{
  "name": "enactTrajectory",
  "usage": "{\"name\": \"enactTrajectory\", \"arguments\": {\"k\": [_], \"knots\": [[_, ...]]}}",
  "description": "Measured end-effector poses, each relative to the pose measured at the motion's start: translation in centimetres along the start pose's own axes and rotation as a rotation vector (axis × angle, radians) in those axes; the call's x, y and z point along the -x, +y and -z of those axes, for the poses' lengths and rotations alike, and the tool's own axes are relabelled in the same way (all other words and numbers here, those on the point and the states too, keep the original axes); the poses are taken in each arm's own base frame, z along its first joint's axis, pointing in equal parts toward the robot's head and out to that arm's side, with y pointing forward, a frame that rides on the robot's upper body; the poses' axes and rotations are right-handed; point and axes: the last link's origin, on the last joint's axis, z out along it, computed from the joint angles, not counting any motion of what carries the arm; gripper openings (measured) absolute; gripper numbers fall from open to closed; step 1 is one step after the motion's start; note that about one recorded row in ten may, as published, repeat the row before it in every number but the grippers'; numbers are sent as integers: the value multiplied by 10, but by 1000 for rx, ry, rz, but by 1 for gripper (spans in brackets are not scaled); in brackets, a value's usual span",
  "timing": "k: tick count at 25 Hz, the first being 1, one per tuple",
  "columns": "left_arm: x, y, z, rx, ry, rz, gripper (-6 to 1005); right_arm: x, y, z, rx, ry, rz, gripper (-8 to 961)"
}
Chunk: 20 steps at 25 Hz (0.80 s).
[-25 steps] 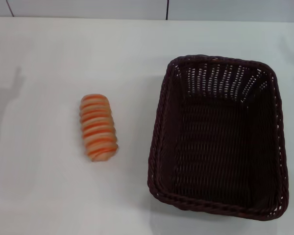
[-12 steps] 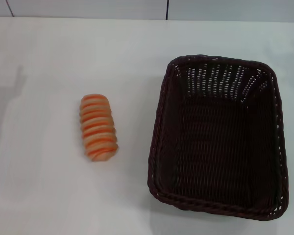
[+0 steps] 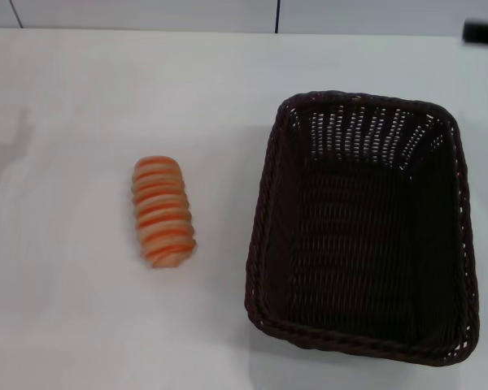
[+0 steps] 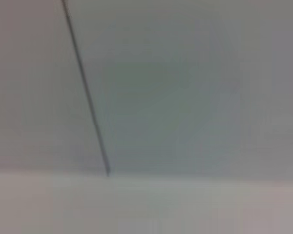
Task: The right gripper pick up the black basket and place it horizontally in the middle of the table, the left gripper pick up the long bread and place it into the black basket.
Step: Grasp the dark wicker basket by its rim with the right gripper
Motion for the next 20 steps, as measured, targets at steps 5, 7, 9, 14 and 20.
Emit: {"name": "enactTrajectory", "arguments": {"k": [5, 7, 9, 14, 20], "knots": [[-4, -7, -1, -13, 6, -10, 833, -19, 10, -5, 4, 168, -4, 760], [-5, -11, -2, -18, 4, -17, 833, -25, 10, -8, 0, 202, -27, 760], [-9, -15, -4, -9, 4, -27, 834, -34, 10, -8, 0, 238, -66, 760], [-11, -15, -6, -3, 11, -27, 834, -40, 13, -8, -8, 282, -115, 760], [-12, -14, -10, 7, 13, -29, 834, -44, 16, -11, -14, 332, -128, 761]]}}
